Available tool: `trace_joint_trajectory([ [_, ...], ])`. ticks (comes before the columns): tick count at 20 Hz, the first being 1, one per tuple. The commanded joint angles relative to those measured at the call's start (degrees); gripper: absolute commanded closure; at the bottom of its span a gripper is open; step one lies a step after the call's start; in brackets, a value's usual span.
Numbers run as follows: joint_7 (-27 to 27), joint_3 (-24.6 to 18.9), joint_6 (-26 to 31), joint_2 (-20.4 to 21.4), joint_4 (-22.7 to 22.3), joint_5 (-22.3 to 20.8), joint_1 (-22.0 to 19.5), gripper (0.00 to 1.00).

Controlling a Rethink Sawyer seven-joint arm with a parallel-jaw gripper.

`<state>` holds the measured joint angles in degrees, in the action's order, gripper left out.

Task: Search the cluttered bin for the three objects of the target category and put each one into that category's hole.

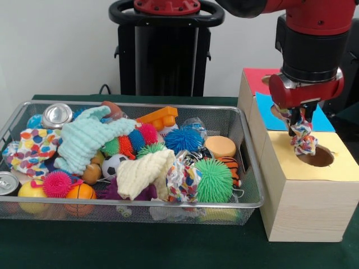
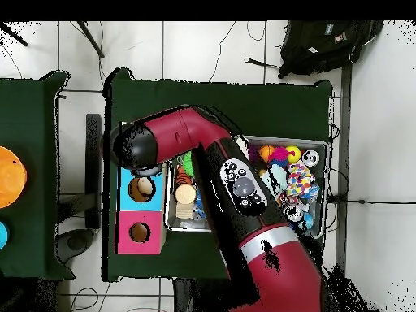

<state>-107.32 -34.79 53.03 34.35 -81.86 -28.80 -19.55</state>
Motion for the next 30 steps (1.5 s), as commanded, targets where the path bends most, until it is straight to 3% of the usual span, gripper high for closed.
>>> trace_joint_trajectory([
  [1, 5.5, -0.4, -2.5, -2.8, -1.5, -2.1, 0.7, 1.00],
  [30, 6.6, 0.3, -0.4, -6.4, 6.1, -2.0, 2.2, 1.00],
])
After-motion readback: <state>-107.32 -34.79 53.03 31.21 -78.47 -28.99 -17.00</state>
